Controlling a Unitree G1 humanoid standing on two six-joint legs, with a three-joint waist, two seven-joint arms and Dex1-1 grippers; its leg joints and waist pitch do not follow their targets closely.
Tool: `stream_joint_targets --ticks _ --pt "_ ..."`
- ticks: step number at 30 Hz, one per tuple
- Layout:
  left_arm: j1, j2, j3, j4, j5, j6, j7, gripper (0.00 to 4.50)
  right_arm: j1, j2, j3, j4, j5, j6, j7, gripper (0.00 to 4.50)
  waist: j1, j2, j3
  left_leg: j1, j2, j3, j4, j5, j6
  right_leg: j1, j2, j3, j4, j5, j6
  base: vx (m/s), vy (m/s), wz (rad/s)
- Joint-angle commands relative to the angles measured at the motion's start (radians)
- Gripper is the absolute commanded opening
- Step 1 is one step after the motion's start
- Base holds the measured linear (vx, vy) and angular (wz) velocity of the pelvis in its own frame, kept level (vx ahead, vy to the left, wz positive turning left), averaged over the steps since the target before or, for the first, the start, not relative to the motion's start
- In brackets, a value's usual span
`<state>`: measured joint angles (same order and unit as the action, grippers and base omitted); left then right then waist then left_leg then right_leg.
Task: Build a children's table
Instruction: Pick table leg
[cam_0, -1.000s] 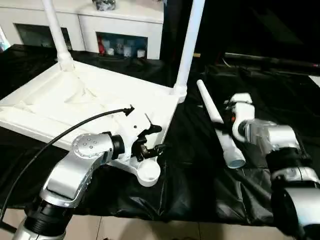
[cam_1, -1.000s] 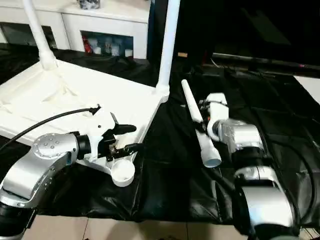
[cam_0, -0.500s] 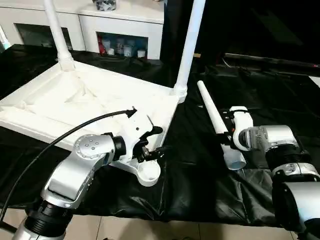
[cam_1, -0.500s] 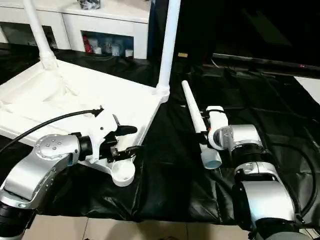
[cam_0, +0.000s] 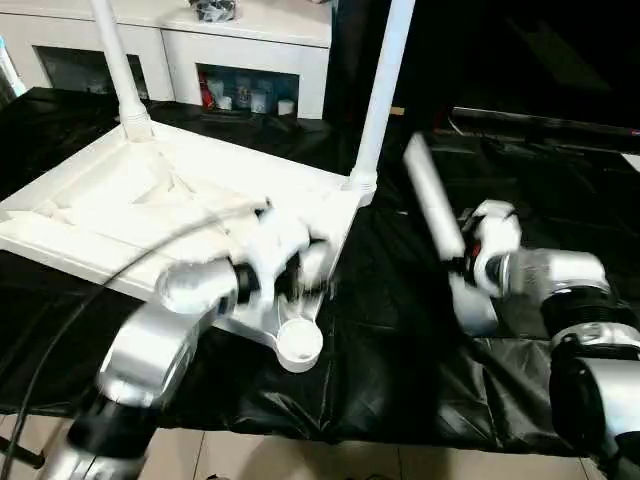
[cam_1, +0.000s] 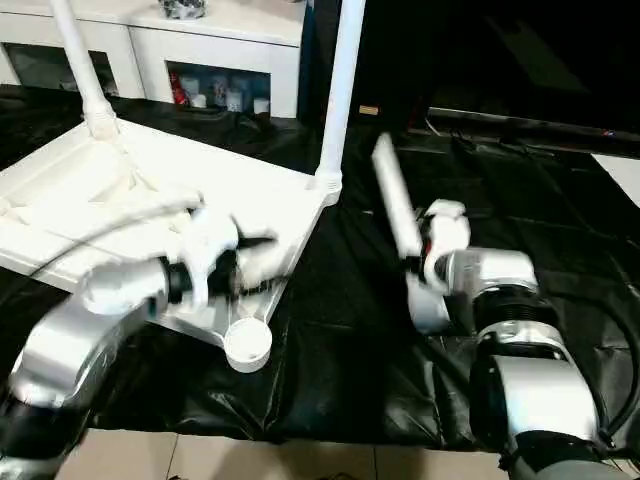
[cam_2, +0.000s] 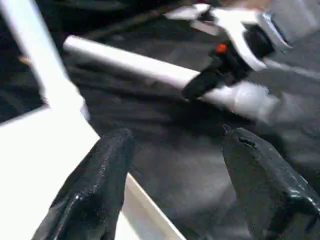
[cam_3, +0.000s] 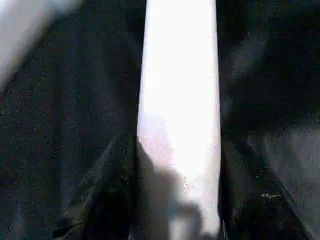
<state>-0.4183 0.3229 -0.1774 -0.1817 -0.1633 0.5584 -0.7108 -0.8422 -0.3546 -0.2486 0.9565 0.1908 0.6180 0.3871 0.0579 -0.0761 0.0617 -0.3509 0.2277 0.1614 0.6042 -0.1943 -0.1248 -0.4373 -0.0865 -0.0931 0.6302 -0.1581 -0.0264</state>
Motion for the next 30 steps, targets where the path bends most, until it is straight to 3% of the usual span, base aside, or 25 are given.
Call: stream_joint_targets --ticks 1,2,3,4,6,7,9,10,11,13,16,24,25,30 --pt "-0.036 -0.033 0.04 0.018 -0.026 -0.005 0.042 3.24 0.007 0.009 -0.09 -0.119 0.098 -0.154 0.07 1.84 0.005 0.008 -0.082 -0.014 -0.014 0.023 -0.054 -0.138 0.013 0.078 -0.032 0.041 -0.07 -0.237 -0.134 0.0 0.0 0.0" --pt "-0.036 -0.033 0.04 0.018 -0.026 -0.005 0.042 3.24 0.007 0.009 -0.09 -0.119 0.098 -0.154 0.07 1.84 0.003 0.003 -0.084 -0.017 -0.014 0.021 -0.054 -0.125 0.025 0.082 -0.031 0.041 -0.067 -0.215 -0.136 0.0 0.0 0.0" --pt "-0.056 -0.061 0.063 0.034 -0.038 -0.005 0.072 3.24 0.015 0.017 -0.11 -0.157 0.124 -0.183 0.104 1.84 0.003 0.004 -0.083 -0.017 -0.014 0.021 -0.055 -0.12 0.029 0.082 -0.03 0.04 -0.068 -0.21 -0.141 0.0 0.0 0.0" --pt "-0.1 -0.119 0.112 0.066 -0.073 0.007 0.131 3.24 0.021 0.038 -0.159 -0.221 0.191 -0.197 0.163 1.83 0.002 0.003 -0.083 -0.016 -0.017 0.025 -0.052 -0.121 0.043 0.08 -0.026 0.042 -0.071 -0.199 -0.146 0.0 0.0 0.0" --pt "-0.12 -0.146 0.134 0.08 -0.091 0.011 0.155 3.24 0.024 0.047 -0.177 -0.249 0.22 -0.199 0.189 1.83 0.006 0.001 -0.083 -0.016 -0.016 0.022 -0.053 -0.113 0.055 0.083 -0.028 0.039 -0.073 -0.206 -0.15 0.0 0.0 0.0" --pt "-0.151 -0.186 0.17 0.1 -0.127 0.018 0.187 3.24 0.031 0.062 -0.203 -0.301 0.271 -0.195 0.233 1.83 0.007 0.001 -0.084 -0.015 -0.016 0.022 -0.052 -0.111 0.059 0.082 -0.028 0.038 -0.073 -0.216 -0.15 0.0 0.0 0.0" --pt "-0.188 -0.229 0.211 0.122 -0.172 0.035 0.214 3.24 0.045 0.079 -0.216 -0.373 0.335 -0.174 0.297 1.83 0.01 -0.004 -0.084 -0.017 -0.018 0.024 -0.051 -0.103 0.074 0.085 -0.027 0.039 -0.074 -0.212 -0.149 0.0 0.0 0.0" --pt "-0.226 -0.261 0.24 0.144 -0.216 0.059 0.223 3.24 0.066 0.093 -0.213 -0.446 0.394 -0.142 0.368 1.83 0.012 -0.011 -0.083 -0.018 -0.019 0.024 -0.051 -0.093 0.085 0.086 -0.025 0.037 -0.076 -0.215 -0.146 0.0 0.0 0.0" --pt "-0.23 -0.265 0.243 0.146 -0.222 0.061 0.223 3.24 0.069 0.095 -0.212 -0.455 0.401 -0.137 0.378 1.83 0.015 -0.008 -0.084 -0.018 -0.017 0.022 -0.05 -0.093 0.089 0.085 -0.028 0.037 -0.076 -0.22 -0.145 0.0 0.0 0.0" --pt "-0.262 -0.285 0.266 0.163 -0.259 0.078 0.221 3.24 0.097 0.105 -0.188 -0.517 0.446 -0.122 0.441 1.83 0.017 -0.014 -0.084 -0.016 -0.014 0.021 -0.051 -0.086 0.091 0.082 -0.03 0.035 -0.078 -0.245 -0.142 0.0 0.0 0.0" --pt "-0.314 -0.313 0.308 0.19 -0.324 0.108 0.228 3.24 0.147 0.112 -0.129 -0.607 0.488 -0.085 0.538 1.83 0.025 -0.014 -0.082 -0.018 -0.015 0.021 -0.052 -0.079 0.09 0.083 -0.028 0.034 -0.083 -0.263 -0.125 0.0 0.0 0.0" --pt "-0.374 -0.348 0.341 0.216 -0.4 0.157 0.239 3.24 0.213 0.136 -0.035 -0.704 0.502 -0.025 0.606 1.83 0.038 -0.011 -0.08 -0.016 -0.013 0.019 -0.056 -0.079 0.067 0.081 -0.032 0.034 -0.089 -0.301 -0.103 0.0 0.0 0.0" --pt "-0.376 -0.352 0.334 0.222 -0.404 0.165 0.24 3.24 0.231 0.14 -0.004 -0.725 0.501 -0.017 0.617 1.83 0.039 -0.009 -0.082 -0.015 -0.012 0.018 -0.056 -0.076 0.065 0.081 -0.033 0.034 -0.088 -0.291 -0.104 0.0 0.0 0.0" --pt "-0.374 -0.354 0.326 0.227 -0.418 0.186 0.247 3.24 0.261 0.145 0.05 -0.773 0.503 0.0 0.633 1.83 0.043 -0.009 -0.083 -0.016 -0.011 0.017 -0.057 -0.061 0.058 0.083 -0.033 0.036 -0.082 -0.242 -0.124 0.0 0.0 0.0"
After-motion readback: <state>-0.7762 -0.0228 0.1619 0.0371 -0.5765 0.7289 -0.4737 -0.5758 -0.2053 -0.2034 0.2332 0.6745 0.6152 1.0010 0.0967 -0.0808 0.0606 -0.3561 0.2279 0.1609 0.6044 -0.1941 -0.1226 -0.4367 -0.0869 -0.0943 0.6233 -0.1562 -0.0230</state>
